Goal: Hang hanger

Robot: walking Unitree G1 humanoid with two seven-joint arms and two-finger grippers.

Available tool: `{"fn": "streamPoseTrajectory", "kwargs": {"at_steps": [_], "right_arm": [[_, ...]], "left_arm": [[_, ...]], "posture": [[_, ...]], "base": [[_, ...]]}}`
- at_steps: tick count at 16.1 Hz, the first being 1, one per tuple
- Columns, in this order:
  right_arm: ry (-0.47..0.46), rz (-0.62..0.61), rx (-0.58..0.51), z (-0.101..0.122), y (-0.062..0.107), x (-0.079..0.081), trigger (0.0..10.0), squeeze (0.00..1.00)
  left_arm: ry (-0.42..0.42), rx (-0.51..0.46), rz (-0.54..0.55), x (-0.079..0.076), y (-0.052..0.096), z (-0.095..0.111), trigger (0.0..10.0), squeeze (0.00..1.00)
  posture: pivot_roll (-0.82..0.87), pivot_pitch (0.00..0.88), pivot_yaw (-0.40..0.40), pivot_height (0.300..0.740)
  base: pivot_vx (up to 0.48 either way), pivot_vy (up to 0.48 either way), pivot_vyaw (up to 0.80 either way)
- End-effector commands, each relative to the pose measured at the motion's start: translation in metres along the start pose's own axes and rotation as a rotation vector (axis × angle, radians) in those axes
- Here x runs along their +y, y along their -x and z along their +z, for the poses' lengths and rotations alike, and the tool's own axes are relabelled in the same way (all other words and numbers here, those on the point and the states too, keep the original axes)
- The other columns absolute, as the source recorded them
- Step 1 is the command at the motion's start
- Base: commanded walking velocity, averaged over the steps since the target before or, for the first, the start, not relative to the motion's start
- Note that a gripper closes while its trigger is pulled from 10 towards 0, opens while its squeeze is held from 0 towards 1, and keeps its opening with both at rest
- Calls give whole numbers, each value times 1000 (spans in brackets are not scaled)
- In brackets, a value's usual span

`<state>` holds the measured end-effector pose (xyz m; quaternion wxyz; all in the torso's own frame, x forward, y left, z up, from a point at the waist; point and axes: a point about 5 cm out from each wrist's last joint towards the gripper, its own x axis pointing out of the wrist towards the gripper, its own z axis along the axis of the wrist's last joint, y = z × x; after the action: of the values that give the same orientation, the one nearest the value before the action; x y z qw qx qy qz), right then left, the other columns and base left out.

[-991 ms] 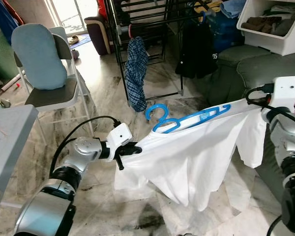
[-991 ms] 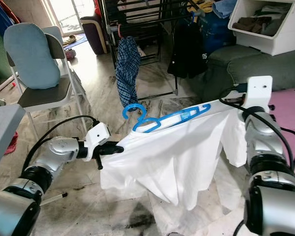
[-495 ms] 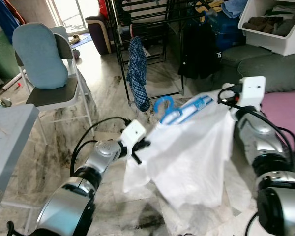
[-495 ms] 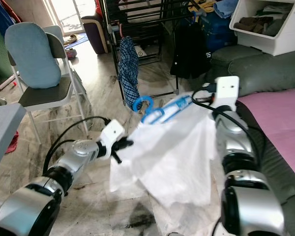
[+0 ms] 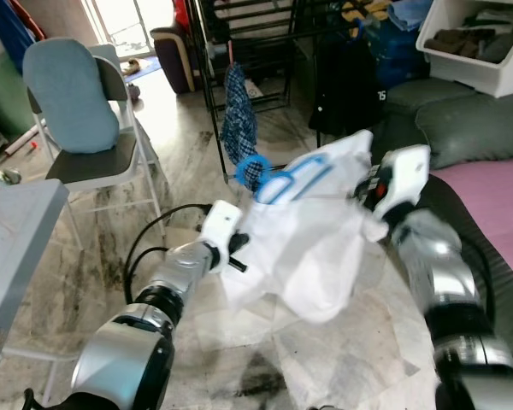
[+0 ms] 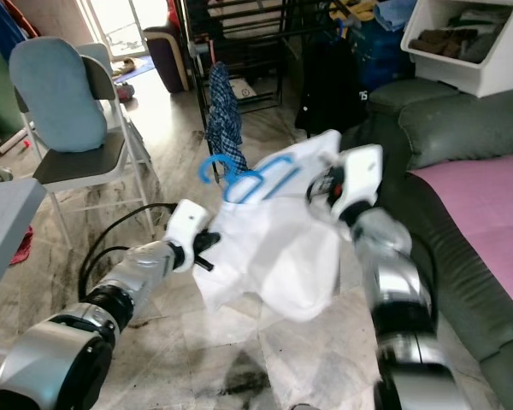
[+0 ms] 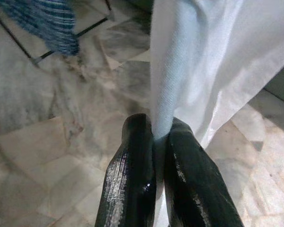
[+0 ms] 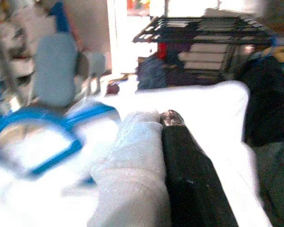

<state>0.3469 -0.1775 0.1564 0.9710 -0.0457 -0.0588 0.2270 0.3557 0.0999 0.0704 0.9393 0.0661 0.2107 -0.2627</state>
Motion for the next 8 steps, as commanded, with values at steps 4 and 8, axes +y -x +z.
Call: {"fn": "streamPoseTrajectory", "kwargs": {"at_steps": [4, 8], "right_arm": [[49, 303, 153, -26, 23, 43, 0, 0], [46, 514, 273, -40, 42, 72, 0, 0]], "left_arm": [[163, -90, 107, 16, 0, 28, 0, 0], [230, -137, 109, 13, -3, 43, 0, 0]], "posture": [[-236, 0, 81, 740], [-231, 0, 77, 740]], "base": [[0, 0, 0], [0, 0, 0]]}}
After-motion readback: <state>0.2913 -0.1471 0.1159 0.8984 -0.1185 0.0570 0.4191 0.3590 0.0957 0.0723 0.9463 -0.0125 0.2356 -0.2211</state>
